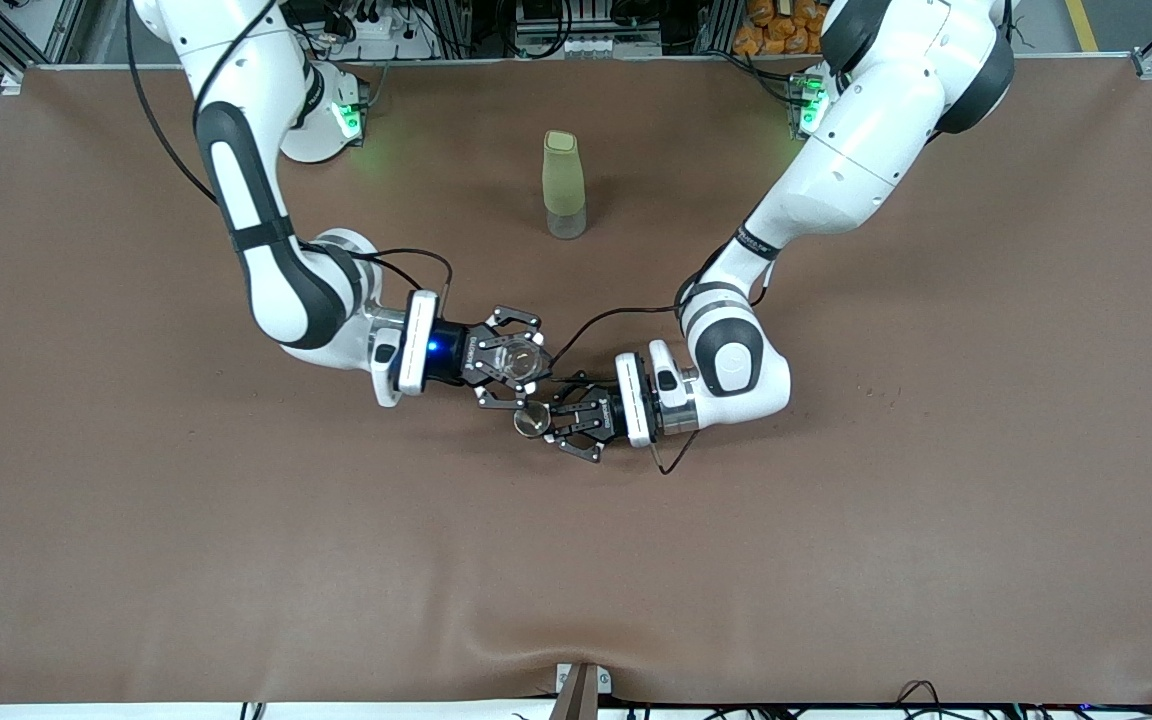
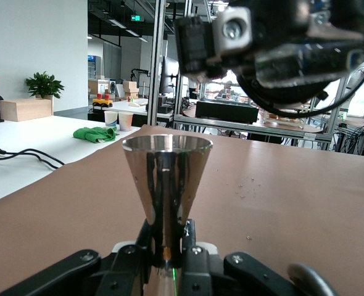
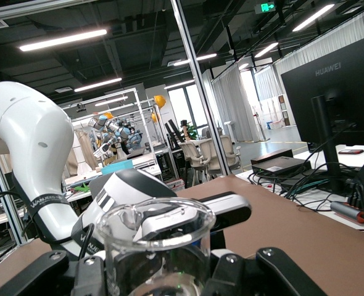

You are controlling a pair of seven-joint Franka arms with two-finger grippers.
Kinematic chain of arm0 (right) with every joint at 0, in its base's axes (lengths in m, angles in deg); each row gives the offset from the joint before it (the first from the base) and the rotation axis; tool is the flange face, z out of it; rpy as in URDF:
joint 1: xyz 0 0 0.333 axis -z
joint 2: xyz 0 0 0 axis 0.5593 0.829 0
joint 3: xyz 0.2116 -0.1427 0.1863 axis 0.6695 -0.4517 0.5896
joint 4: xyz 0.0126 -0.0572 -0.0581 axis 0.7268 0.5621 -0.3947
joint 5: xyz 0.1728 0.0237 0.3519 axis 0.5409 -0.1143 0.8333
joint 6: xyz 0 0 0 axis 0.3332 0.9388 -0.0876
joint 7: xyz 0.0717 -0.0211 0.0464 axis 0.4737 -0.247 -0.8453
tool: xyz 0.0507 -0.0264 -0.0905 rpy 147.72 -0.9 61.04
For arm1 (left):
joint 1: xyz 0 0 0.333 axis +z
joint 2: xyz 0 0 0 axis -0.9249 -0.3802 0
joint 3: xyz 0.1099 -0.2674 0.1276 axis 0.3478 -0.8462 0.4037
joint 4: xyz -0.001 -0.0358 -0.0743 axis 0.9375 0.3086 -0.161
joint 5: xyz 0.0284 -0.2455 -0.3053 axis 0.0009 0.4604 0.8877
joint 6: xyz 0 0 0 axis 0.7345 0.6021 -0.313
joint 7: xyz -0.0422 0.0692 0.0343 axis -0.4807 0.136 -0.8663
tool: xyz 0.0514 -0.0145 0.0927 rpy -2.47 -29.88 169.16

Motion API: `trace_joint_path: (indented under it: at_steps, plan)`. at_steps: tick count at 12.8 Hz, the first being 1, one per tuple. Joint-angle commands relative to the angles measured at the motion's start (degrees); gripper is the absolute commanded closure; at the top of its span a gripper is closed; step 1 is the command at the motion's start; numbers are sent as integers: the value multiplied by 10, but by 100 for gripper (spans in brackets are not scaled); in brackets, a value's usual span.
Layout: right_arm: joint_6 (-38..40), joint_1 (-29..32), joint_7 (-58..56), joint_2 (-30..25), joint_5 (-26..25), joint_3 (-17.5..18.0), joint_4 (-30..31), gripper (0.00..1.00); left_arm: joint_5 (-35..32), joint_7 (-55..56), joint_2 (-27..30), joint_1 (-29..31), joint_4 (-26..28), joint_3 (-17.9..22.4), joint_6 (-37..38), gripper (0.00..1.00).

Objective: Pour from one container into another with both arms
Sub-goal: 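Tilt the right gripper to pour the beaker into the jigger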

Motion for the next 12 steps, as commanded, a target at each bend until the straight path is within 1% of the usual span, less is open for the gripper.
trace_joint_path:
  at_steps: [1, 3, 6, 12]
  plan:
    - [-8, -13, -3, 21, 33, -1, -23, 100, 18, -18, -7, -10, -18, 8, -9, 100]
    - [-15, -25, -3, 21, 51, -1, -25, 100, 18, -36, -8, -9, -17, 9, -9, 100]
    - [-14, -21, 3, 21, 52, -1, -25, 100, 19, -51, -15, -9, -17, 9, -9, 100]
    - [-14, -17, 100, 19, 51, -1, -18, 100, 20, -96, -15, -3, -15, 9, -9, 100]
